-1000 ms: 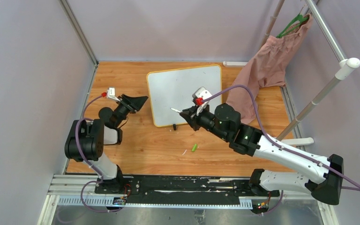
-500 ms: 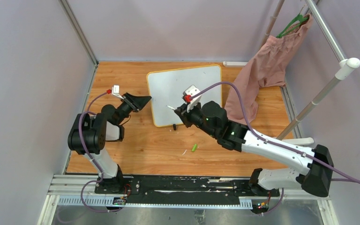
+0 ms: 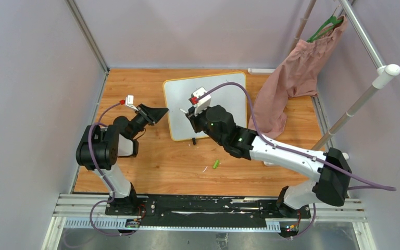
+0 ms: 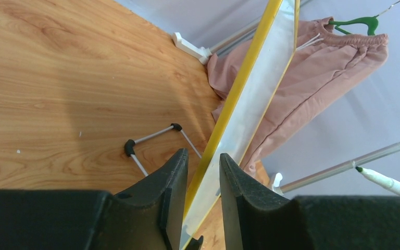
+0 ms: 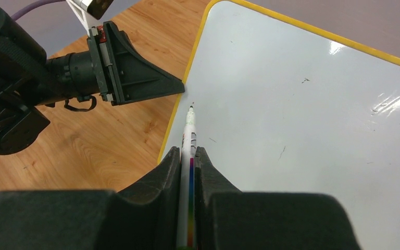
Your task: Write a sentence on the whiteboard
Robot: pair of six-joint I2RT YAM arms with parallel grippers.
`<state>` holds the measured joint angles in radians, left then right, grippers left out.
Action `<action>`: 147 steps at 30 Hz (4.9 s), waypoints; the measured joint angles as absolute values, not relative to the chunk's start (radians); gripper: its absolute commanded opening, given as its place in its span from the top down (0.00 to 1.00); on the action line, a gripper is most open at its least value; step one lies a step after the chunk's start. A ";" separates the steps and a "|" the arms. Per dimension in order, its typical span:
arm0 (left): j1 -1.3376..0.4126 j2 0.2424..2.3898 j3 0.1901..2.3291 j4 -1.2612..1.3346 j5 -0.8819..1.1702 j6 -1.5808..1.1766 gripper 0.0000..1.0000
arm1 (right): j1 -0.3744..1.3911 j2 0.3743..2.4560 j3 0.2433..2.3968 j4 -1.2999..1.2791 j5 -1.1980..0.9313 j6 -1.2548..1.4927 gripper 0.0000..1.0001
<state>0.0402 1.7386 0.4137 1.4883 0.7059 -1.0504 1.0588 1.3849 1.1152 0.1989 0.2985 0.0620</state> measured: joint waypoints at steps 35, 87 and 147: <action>0.023 1.757 0.415 1.497 0.722 -1.036 1.00 | 1.005 1.615 1.240 0.262 0.352 0.005 1.00; 0.023 1.757 0.415 1.501 0.726 -1.025 1.00 | 0.964 1.699 1.269 0.352 0.375 -0.020 1.00; 0.022 1.754 0.415 1.502 0.730 -1.025 1.00 | 0.936 1.639 1.218 0.322 0.368 0.030 1.00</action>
<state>0.0219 1.7542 0.4152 1.5017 0.7303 -1.0252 0.9356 1.6394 1.2182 0.3222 0.3676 0.0303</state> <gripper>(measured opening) 0.174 0.149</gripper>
